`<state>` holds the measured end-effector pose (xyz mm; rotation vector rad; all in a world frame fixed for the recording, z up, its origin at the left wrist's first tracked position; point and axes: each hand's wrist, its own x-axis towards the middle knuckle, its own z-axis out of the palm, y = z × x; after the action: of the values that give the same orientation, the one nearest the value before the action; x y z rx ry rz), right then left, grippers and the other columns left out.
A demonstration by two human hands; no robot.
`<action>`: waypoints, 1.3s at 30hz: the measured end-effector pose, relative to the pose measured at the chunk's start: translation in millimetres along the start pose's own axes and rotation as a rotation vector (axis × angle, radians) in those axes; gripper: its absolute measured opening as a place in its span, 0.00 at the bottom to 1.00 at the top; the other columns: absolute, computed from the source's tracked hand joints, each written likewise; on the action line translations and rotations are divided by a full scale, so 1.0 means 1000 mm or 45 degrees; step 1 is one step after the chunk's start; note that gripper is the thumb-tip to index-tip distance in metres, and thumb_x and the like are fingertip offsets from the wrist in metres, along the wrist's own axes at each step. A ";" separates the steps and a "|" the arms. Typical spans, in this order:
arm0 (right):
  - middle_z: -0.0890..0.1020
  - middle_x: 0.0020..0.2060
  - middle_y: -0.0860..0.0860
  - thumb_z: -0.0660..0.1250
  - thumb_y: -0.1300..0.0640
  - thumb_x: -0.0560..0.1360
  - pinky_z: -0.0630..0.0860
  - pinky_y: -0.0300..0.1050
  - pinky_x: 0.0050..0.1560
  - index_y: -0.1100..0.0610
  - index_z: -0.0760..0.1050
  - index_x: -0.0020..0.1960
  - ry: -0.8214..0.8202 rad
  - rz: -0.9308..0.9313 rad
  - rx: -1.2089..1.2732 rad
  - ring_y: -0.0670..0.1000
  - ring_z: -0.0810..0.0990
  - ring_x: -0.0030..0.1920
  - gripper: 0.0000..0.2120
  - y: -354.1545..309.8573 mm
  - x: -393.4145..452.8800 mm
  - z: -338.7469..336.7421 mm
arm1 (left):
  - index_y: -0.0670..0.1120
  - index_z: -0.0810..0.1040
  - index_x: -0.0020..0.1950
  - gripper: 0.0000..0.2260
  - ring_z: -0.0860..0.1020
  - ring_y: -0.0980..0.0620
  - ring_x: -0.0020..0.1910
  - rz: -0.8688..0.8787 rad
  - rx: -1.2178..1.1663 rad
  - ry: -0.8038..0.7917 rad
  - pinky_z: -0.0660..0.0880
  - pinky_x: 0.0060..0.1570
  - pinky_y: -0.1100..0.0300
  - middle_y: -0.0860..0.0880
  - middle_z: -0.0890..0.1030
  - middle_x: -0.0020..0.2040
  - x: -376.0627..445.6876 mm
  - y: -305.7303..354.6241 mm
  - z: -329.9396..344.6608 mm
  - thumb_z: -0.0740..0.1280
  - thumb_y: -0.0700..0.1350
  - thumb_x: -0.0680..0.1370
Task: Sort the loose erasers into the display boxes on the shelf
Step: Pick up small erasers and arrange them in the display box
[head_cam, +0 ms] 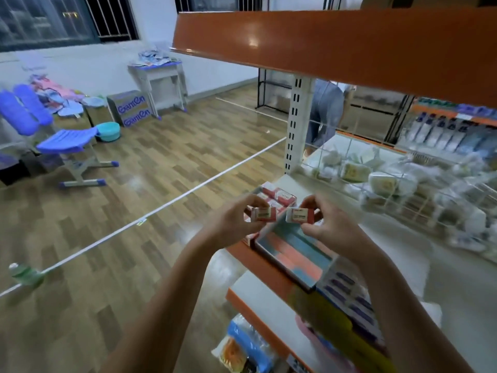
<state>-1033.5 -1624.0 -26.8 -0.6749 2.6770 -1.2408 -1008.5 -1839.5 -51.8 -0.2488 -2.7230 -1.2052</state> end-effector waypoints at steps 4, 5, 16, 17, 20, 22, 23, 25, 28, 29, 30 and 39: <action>0.78 0.48 0.47 0.68 0.60 0.72 0.74 0.43 0.47 0.50 0.69 0.53 0.095 0.128 -0.159 0.48 0.77 0.47 0.13 0.000 0.036 0.013 | 0.56 0.75 0.50 0.14 0.74 0.68 0.40 0.037 -0.034 -0.102 0.68 0.39 0.74 0.61 0.76 0.42 0.045 -0.030 -0.016 0.73 0.40 0.71; 0.78 0.48 0.47 0.67 0.60 0.72 0.73 0.41 0.45 0.50 0.69 0.53 0.116 0.169 -0.169 0.48 0.77 0.48 0.13 -0.002 0.043 0.017 | 0.55 0.75 0.51 0.14 0.74 0.68 0.41 0.060 -0.039 -0.135 0.68 0.38 0.74 0.61 0.76 0.43 0.056 -0.038 -0.020 0.72 0.40 0.71; 0.72 0.51 0.46 0.66 0.56 0.74 0.70 0.40 0.53 0.51 0.71 0.56 0.327 0.472 -0.391 0.46 0.70 0.55 0.12 -0.010 0.105 0.083 | 0.50 0.77 0.53 0.13 0.75 0.67 0.44 0.186 -0.146 -0.464 0.68 0.41 0.73 0.60 0.78 0.46 0.140 -0.105 -0.057 0.72 0.39 0.72; 0.69 0.50 0.45 0.66 0.56 0.74 0.68 0.39 0.55 0.52 0.71 0.57 0.359 0.485 -0.423 0.45 0.68 0.57 0.12 -0.009 0.108 0.088 | 0.52 0.77 0.52 0.13 0.75 0.68 0.43 0.196 -0.149 -0.480 0.68 0.41 0.73 0.61 0.78 0.45 0.144 -0.108 -0.058 0.72 0.39 0.72; 0.65 0.50 0.45 0.67 0.53 0.74 0.64 0.37 0.54 0.52 0.72 0.59 0.433 0.553 -0.457 0.43 0.63 0.56 0.14 -0.010 0.114 0.099 | 0.54 0.76 0.52 0.13 0.75 0.67 0.45 0.218 -0.148 -0.532 0.68 0.40 0.72 0.63 0.77 0.45 0.150 -0.114 -0.059 0.72 0.41 0.72; 0.66 0.50 0.44 0.67 0.52 0.74 0.65 0.38 0.53 0.51 0.72 0.59 0.444 0.572 -0.470 0.44 0.65 0.57 0.14 -0.010 0.119 0.103 | 0.54 0.76 0.53 0.13 0.75 0.67 0.47 0.238 -0.148 -0.552 0.70 0.41 0.71 0.63 0.77 0.46 0.152 -0.117 -0.060 0.72 0.42 0.72; 0.67 0.50 0.44 0.67 0.52 0.74 0.66 0.39 0.53 0.51 0.71 0.59 0.451 0.578 -0.476 0.45 0.66 0.58 0.14 -0.011 0.122 0.105 | 0.54 0.77 0.53 0.12 0.75 0.67 0.47 0.248 -0.151 -0.557 0.71 0.43 0.70 0.63 0.77 0.47 0.153 -0.119 -0.059 0.72 0.42 0.72; 0.69 0.51 0.45 0.67 0.53 0.74 0.68 0.40 0.53 0.50 0.70 0.57 0.481 0.599 -0.493 0.46 0.67 0.59 0.14 -0.011 0.125 0.107 | 0.54 0.77 0.53 0.13 0.75 0.67 0.47 0.266 -0.161 -0.558 0.72 0.46 0.68 0.62 0.77 0.48 0.156 -0.122 -0.058 0.72 0.43 0.72; 0.68 0.53 0.46 0.68 0.53 0.73 0.70 0.41 0.53 0.50 0.70 0.56 0.539 0.619 -0.535 0.47 0.68 0.58 0.13 -0.011 0.126 0.111 | 0.55 0.76 0.53 0.13 0.74 0.66 0.47 0.328 -0.151 -0.559 0.70 0.44 0.70 0.63 0.75 0.49 0.157 -0.122 -0.055 0.72 0.43 0.72; 0.68 0.53 0.46 0.69 0.53 0.73 0.71 0.41 0.53 0.50 0.70 0.56 0.548 0.619 -0.544 0.47 0.69 0.58 0.13 -0.011 0.126 0.112 | 0.55 0.76 0.53 0.13 0.74 0.66 0.47 0.346 -0.144 -0.558 0.69 0.44 0.70 0.63 0.74 0.48 0.158 -0.121 -0.054 0.72 0.43 0.72; 0.67 0.53 0.46 0.69 0.52 0.73 0.71 0.41 0.53 0.50 0.71 0.56 0.553 0.616 -0.544 0.46 0.70 0.57 0.14 -0.012 0.125 0.112 | 0.55 0.76 0.53 0.13 0.74 0.66 0.47 0.364 -0.136 -0.560 0.69 0.43 0.71 0.63 0.74 0.48 0.157 -0.119 -0.052 0.72 0.44 0.72; 0.72 0.52 0.44 0.66 0.52 0.74 0.73 0.40 0.49 0.49 0.70 0.55 0.667 0.820 -0.499 0.44 0.73 0.49 0.11 -0.013 0.081 0.092 | 0.59 0.72 0.50 0.12 0.73 0.57 0.51 0.665 -0.128 -0.633 0.72 0.52 0.58 0.58 0.76 0.51 0.148 -0.082 -0.015 0.71 0.48 0.71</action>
<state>-1075.5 -1731.6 -71.5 0.5578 3.1705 -0.7928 -1169.4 -1891.9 -69.7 -1.3358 -2.6842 -1.2360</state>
